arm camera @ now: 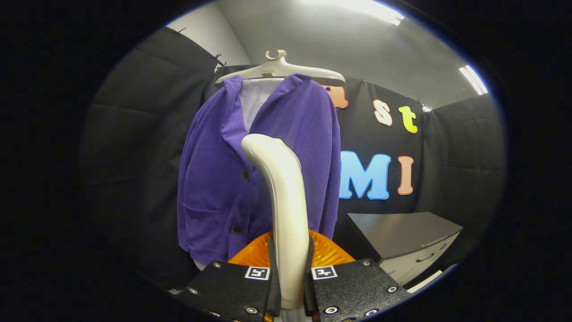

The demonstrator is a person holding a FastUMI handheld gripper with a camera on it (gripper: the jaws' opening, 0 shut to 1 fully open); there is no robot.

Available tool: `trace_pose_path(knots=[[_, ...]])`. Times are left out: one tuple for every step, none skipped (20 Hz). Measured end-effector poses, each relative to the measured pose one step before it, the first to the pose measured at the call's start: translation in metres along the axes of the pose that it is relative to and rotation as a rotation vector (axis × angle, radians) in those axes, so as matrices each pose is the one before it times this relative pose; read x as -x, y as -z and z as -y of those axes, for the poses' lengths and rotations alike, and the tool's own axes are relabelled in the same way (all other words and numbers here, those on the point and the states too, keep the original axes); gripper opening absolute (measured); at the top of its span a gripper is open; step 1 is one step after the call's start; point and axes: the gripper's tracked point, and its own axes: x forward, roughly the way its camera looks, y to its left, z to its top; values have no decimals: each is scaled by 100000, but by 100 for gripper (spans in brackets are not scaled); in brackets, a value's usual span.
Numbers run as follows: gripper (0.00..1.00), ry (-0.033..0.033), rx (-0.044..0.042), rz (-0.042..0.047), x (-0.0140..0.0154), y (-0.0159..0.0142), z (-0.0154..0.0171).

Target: Iron the clothes twice with a garment steamer, once on the left side and once on the right side.

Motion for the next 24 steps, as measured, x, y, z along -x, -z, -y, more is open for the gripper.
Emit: trace_pose_path(knots=[[19, -251, -59, -1965, 174, 932, -13], [19, -568, -238, -1520, 89, 952, -43], [19, -395, -171, -1611, 210, 795, -40], [19, -277, -114, -1471, 228, 955, 32], [19, -109, -495, -1420, 184, 847, 87], [19, -167, -411, -1310, 96, 965, 56], [19, -182, 92, -1596, 162, 872, 121], [19, -265, -25, -1744, 45, 1087, -35], [19, -677, -137, -1895, -17, 1069, -165], [19, -817, -104, -1515, -3, 1025, -126], [19, -354, 653, -1595, 55, 817, -96], [19, -9, 814, -886, 211, 746, -33], [19, 32, 558, -69, 131, 387, 88], [19, 123, 253, 94, 8, 235, 144], [19, -105, -87, -298, 150, 264, 0], [19, -251, -448, -293, 54, 409, 16], [19, -303, 121, 78, 249, 70, -145], [19, -367, 494, -18, 333, 96, -198], [19, -764, 139, -516, 280, 261, -318], [19, -1032, -244, -899, 265, 451, -233], [19, -962, -31, -1266, 256, 571, -284], [19, -1003, 467, -1257, 90, 682, -233], [19, -860, 795, -1349, 127, 649, -249], [20, -767, 675, -1354, -43, 671, -132]])
